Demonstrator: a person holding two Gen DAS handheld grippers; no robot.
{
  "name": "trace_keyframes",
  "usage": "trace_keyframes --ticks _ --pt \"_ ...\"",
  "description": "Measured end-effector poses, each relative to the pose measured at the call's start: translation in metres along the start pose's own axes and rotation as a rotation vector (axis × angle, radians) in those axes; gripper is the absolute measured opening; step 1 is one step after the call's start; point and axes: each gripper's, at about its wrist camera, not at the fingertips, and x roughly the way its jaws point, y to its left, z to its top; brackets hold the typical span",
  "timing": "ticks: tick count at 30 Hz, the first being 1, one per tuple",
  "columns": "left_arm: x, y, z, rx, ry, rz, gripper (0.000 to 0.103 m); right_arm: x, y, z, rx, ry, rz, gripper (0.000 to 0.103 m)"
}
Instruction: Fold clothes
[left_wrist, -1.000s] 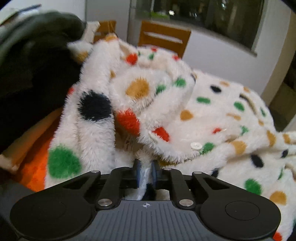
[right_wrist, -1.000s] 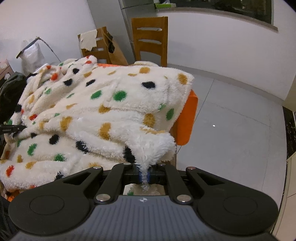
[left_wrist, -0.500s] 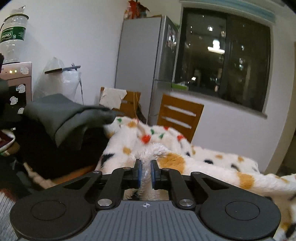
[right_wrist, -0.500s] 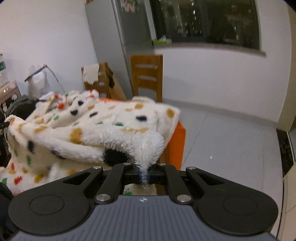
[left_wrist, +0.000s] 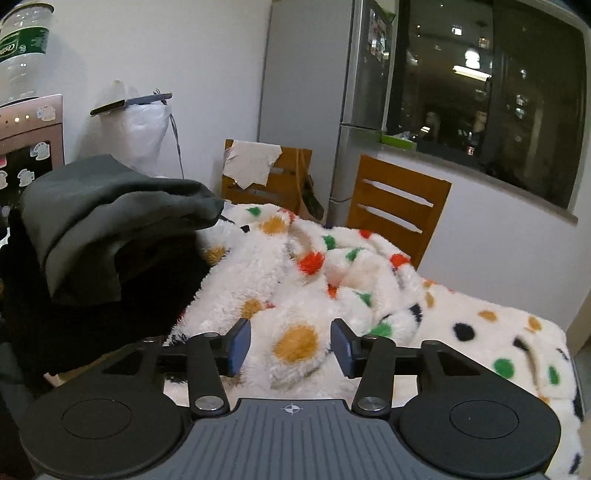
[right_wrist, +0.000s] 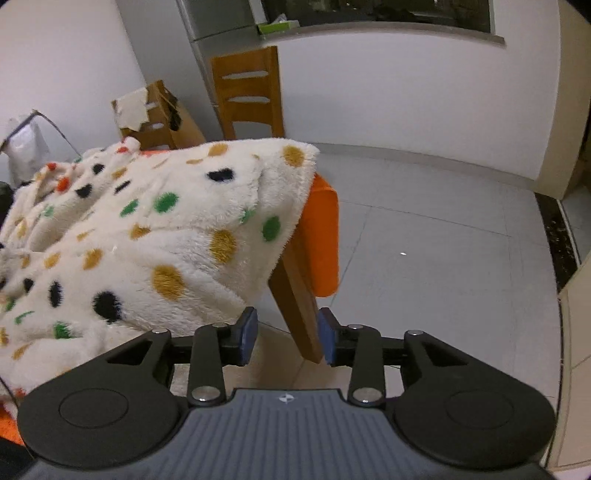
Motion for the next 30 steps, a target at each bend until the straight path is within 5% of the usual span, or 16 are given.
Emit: trace_keyframes --ticks 14,24,25,27,28,30 --pt "-0.082 0.018 -0.042 -0.015 0.146 0.114 0.071 -0.026 0.011 0.020 -0.193 0.017 0.187 0.047" --pt "-0.021 0.026 -0.093 0.049 0.279 0.197 0.071 -0.027 0.027 0.054 -0.179 0.030 0.298 0.048" --pt "-0.014 0.026 -0.096 0.054 0.278 0.217 0.069 -0.028 0.028 0.055 -0.184 0.031 0.296 0.048" --pt "-0.002 0.025 -0.099 0.059 0.268 0.255 0.035 -0.032 0.030 0.056 -0.187 0.031 0.287 0.048" --pt "0.001 0.025 -0.100 0.060 0.257 0.273 0.006 -0.033 0.030 0.055 -0.183 0.030 0.280 0.048" --pt "0.006 0.022 -0.098 0.073 0.226 0.312 0.006 -0.036 0.029 0.053 -0.168 0.026 0.267 0.048"
